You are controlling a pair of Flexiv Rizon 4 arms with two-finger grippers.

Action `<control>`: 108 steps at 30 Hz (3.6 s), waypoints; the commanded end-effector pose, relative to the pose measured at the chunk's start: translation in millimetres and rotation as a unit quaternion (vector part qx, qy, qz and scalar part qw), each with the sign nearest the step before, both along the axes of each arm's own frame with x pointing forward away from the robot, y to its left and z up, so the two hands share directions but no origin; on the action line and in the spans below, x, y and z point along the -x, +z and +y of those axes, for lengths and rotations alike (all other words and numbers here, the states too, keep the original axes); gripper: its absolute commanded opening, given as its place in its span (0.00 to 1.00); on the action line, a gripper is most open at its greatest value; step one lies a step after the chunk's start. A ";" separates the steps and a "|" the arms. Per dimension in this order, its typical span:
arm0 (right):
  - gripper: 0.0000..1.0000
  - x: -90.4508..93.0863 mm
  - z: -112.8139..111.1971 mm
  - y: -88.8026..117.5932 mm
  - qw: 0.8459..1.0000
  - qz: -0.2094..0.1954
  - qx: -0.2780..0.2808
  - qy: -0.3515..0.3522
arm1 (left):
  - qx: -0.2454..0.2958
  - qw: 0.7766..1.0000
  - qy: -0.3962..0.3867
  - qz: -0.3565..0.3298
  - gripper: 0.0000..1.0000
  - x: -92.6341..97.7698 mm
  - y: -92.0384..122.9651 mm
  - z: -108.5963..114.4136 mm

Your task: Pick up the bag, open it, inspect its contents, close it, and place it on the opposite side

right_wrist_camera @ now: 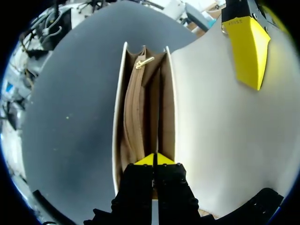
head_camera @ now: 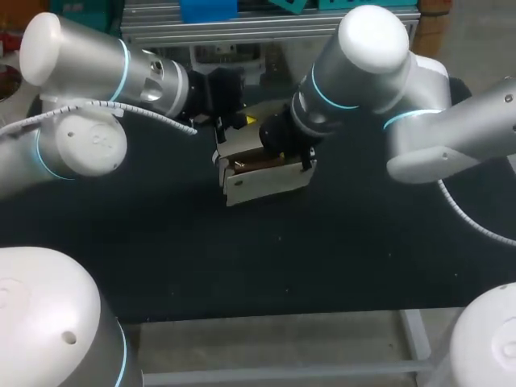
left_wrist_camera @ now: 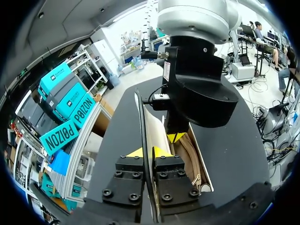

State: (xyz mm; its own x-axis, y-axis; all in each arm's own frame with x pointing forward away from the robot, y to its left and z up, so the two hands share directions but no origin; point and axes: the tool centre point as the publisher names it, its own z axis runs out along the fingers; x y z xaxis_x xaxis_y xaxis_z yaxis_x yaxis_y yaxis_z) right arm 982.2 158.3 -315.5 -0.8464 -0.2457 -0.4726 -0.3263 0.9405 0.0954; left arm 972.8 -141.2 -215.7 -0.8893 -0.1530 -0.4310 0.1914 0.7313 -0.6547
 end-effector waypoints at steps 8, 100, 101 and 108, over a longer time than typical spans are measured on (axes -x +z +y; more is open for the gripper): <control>0.00 0.9 2.2 3.0 0.997 -0.076 -0.020 -0.013 | -0.003 1.000 -0.016 0.002 0.00 4.4 -3.4 -4.0; 0.98 16.8 -6.3 -21.7 1.000 0.001 -0.010 -0.012 | -0.001 1.000 -0.014 -0.002 0.00 4.7 -8.9 0.5; 0.98 16.7 -6.3 -21.7 1.000 0.000 -0.010 -0.012 | -0.001 1.000 -0.015 -0.002 0.00 4.8 -8.9 0.4; 0.88 17.4 -6.4 -17.0 1.000 -0.006 -0.014 -0.012 | -0.001 1.000 -0.015 -0.001 0.00 5.0 -9.6 -0.3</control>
State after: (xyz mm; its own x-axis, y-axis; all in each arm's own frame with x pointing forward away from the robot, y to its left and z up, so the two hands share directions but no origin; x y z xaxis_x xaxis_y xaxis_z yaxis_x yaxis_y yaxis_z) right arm 965.6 155.1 -328.0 -0.8502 -0.2143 -0.4809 -0.3050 0.9450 0.1182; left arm 968.8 -142.3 -225.7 -0.8924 -0.1254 -0.4335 0.2130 0.7299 -0.6495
